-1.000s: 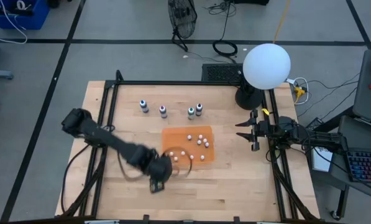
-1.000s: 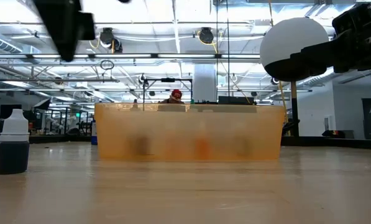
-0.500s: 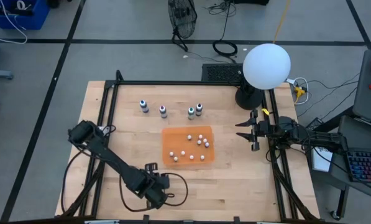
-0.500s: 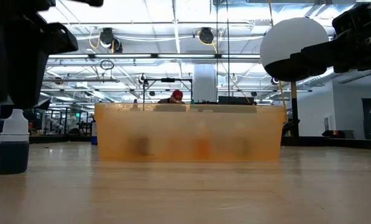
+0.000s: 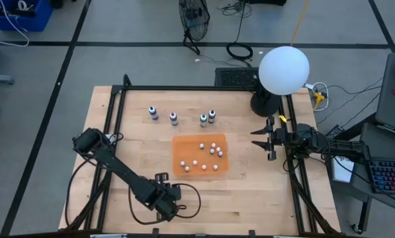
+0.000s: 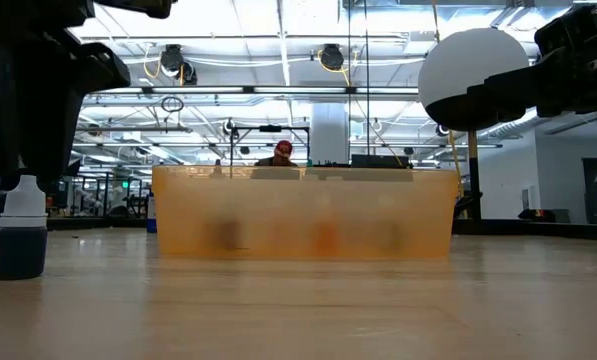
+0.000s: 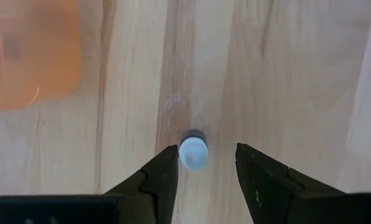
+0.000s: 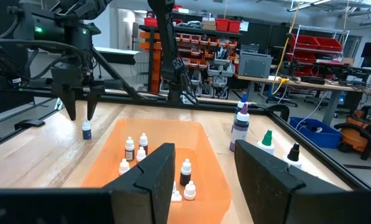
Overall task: Pick & Place food coloring
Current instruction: Put the small blue food coloring bottle into the orange bin
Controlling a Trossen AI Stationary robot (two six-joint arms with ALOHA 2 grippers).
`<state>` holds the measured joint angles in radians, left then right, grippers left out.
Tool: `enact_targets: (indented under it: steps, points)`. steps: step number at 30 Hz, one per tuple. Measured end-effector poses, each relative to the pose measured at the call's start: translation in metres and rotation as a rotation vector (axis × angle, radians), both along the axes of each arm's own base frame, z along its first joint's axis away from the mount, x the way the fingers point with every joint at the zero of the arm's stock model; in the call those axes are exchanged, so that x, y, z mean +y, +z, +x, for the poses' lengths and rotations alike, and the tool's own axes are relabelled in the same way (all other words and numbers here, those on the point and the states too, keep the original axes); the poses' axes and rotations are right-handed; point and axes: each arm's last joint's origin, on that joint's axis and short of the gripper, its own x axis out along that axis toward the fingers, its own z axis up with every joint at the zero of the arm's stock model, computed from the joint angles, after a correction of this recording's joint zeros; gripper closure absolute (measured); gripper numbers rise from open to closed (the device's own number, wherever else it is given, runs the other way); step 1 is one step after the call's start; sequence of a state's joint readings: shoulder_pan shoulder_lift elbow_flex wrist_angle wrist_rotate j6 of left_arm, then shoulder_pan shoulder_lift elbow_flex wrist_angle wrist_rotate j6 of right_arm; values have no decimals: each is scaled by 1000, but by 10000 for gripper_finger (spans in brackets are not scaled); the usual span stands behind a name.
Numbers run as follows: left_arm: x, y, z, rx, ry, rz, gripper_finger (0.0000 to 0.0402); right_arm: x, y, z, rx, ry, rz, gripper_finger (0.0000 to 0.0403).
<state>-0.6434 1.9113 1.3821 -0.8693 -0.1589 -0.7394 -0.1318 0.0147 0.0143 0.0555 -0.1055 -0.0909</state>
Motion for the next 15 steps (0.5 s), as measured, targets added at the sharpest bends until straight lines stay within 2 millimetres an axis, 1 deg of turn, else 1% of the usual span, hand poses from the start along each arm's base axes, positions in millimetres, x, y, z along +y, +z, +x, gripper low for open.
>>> enact_targets:
  steps: [2, 6, 8, 11, 15]
  points:
    - [2, -4, -1, 6, 15, 1, 240, 0, 0, 0, -1, 0, 0, 248]
    - [11, -20, -6, 57, 64, 13, 240, 0, 0, 0, 0, 0, 0, 248]
    - [13, -25, -7, 52, 67, 9, 240, 0, 0, 0, -1, 0, 0, 248]
    - [13, -30, -7, 38, 60, -16, 241, 0, 0, 0, 0, 0, 0, 248]
    - [15, -32, -5, 35, 52, -26, 241, 0, 0, 0, 0, 0, 0, 248]
